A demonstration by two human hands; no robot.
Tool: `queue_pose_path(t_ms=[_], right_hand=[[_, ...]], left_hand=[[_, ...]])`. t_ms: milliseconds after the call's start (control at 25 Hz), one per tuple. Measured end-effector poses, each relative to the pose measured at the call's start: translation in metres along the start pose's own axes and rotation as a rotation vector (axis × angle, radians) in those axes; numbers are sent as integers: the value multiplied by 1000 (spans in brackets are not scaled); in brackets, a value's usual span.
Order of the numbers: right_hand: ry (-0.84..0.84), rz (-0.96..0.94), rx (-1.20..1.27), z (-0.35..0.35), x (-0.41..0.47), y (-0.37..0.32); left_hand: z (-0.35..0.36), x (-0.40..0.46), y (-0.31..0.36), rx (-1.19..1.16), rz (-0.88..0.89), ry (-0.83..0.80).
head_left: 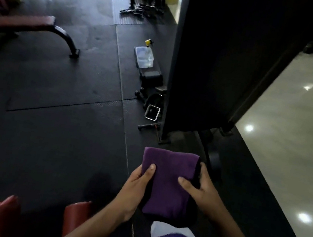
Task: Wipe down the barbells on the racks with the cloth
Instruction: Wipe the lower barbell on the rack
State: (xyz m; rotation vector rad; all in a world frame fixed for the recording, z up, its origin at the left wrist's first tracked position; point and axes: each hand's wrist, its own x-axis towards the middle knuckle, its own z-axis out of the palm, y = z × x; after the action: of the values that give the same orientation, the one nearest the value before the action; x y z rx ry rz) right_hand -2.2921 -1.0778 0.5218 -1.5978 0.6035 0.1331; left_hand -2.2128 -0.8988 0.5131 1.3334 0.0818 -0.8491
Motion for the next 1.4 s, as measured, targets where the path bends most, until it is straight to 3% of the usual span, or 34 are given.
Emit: queue_pose_path(t_ms=[80,240,600,960,1080,1400], right_hand=[[-22,-19,51,-1,55,-18],[-42,130,289,30,155,-69],[-431,62,109,200,318,-178],[-685,-73,-1,413,386,-291],[-754,-40,16,476,397,-317],[-927,76,-103,674,438,-350]], left_hand=[[-7,44,28,39,50,45],[-36,102,92,158,202,159],[-192,156,164,-189,237,623],[-382,150,260,-188,423,873],[-431,140,273,-162,508,986],[-593,129,287,-261,499,1233]])
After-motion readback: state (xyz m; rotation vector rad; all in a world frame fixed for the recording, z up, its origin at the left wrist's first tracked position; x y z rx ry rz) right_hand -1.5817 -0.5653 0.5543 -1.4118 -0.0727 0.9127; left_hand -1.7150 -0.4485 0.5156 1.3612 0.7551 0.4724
